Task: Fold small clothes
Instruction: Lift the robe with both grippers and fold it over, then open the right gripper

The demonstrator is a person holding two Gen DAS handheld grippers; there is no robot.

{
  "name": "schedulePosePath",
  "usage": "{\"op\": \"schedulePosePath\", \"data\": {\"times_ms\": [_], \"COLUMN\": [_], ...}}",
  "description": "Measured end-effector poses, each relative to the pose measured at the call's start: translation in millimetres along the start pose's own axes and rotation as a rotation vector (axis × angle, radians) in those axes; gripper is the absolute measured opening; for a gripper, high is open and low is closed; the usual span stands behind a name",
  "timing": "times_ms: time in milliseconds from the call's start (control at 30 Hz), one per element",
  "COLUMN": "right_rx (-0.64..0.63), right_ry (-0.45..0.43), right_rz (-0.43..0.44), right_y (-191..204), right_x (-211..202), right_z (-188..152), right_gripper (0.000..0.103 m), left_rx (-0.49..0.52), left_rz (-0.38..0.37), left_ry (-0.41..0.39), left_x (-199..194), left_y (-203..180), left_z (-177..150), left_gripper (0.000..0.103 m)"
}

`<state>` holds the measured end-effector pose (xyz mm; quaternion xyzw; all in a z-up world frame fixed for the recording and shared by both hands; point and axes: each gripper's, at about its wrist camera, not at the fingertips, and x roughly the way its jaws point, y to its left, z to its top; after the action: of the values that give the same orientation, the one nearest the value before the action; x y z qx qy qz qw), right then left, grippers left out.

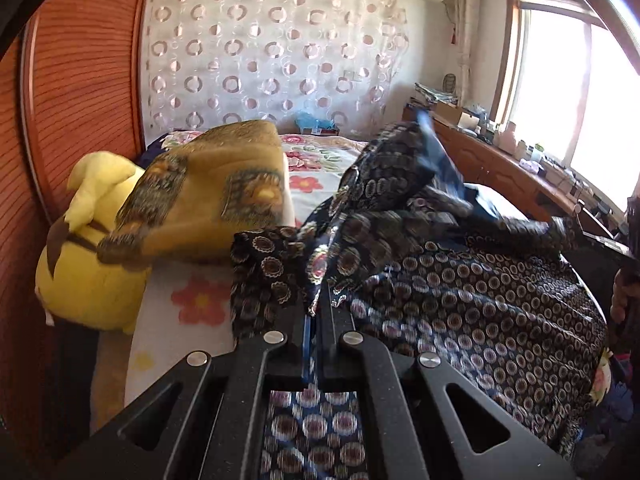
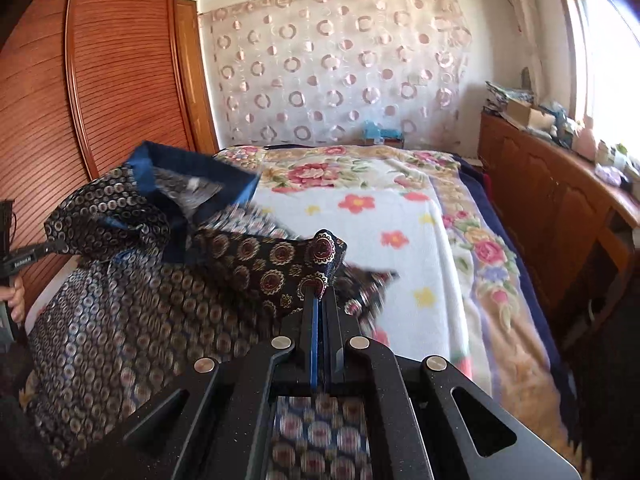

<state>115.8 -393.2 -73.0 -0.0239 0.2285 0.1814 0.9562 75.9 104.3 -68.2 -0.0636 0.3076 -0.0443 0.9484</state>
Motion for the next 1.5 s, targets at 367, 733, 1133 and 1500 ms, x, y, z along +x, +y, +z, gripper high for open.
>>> {"op": "schedulePosePath", "data": {"times_ms": [367, 733, 1133, 1500], "right_rx": [0.049, 0.048, 0.013, -0.037], "right_ry": [0.011, 0.152, 0.103, 0.059], "right_rz": [-0.043, -0.046, -0.059, -0.125], "right_y": [0, -1, -2, -4], "right_x": [-69, -70, -89, -69], "right_z": [-38, -59, -45, -2], "right_gripper": [0.001, 0.001, 0.007, 0.037], "left_rx": [-0.037, -0.056, -0.027, -0.024], "left_rz": [0.044, 0.052, 0.116, 0.100], "left_ry": [-0.031, 0.077, 0.022, -0.013], "left_x": [-58, -62, -93, -54], "left_y": [10, 40, 64, 64], "left_z": [-36, -70, -46, 14], "left_gripper": [0.002, 0.003, 0.059, 0.074]}}
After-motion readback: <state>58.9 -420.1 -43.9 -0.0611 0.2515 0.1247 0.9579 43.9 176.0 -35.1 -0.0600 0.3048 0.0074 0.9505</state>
